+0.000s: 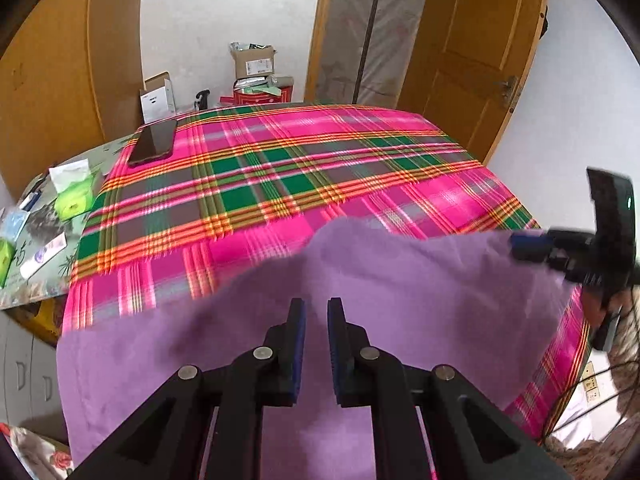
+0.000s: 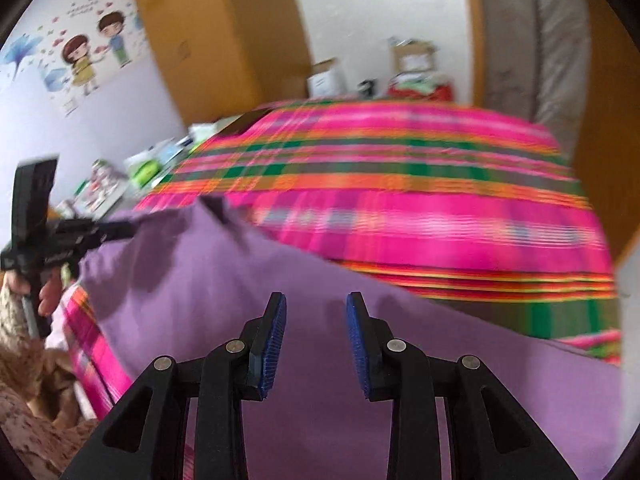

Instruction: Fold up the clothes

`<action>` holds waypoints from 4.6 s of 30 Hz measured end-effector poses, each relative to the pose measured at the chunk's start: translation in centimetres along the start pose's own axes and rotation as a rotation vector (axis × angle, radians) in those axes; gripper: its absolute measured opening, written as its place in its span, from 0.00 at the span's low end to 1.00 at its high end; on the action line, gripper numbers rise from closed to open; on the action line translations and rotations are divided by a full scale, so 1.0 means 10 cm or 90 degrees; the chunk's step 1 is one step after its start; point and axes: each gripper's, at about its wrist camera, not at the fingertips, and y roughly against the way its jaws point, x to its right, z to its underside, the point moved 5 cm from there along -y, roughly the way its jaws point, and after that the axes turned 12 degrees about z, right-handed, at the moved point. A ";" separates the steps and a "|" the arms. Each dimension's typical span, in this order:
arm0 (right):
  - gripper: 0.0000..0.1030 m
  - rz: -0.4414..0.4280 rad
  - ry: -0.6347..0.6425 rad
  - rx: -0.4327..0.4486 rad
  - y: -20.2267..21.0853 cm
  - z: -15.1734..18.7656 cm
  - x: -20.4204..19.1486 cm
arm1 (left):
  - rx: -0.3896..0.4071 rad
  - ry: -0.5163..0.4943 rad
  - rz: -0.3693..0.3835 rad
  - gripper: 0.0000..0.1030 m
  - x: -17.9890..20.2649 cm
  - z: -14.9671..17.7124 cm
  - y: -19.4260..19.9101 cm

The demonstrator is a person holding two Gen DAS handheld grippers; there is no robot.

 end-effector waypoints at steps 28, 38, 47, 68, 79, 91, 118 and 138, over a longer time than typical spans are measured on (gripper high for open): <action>0.32 -0.087 -0.066 -0.041 -0.47 0.21 -0.38 | -0.362 -0.082 0.021 0.21 -0.01 -0.50 -1.26; 0.32 -0.096 -0.081 -0.044 -0.50 0.22 -0.35 | -0.323 -0.009 0.057 0.09 -0.17 -0.55 -1.21; 0.32 -0.076 -0.068 -0.041 -0.43 0.17 -0.37 | -0.298 0.052 0.100 0.09 -0.30 -0.53 -1.18; 0.17 -0.114 0.194 -0.035 -0.99 -0.54 -0.90 | -0.244 0.080 0.109 0.19 -0.68 -0.32 -0.79; 0.27 -0.132 0.246 -0.071 -1.20 -0.56 -1.06 | -0.226 0.071 0.113 0.25 -0.65 -0.33 -0.74; 0.04 -0.112 0.207 -0.044 -1.15 -0.66 -1.04 | -0.206 0.104 0.119 0.25 -0.73 -0.39 -0.76; 0.22 -0.094 -0.009 -0.045 -0.92 -0.67 -0.21 | -0.201 0.047 0.159 0.06 -0.43 -0.46 -0.95; 0.04 -0.083 0.130 -0.032 -0.46 -0.21 -0.20 | -0.156 0.108 0.186 0.06 -0.51 -0.44 -0.84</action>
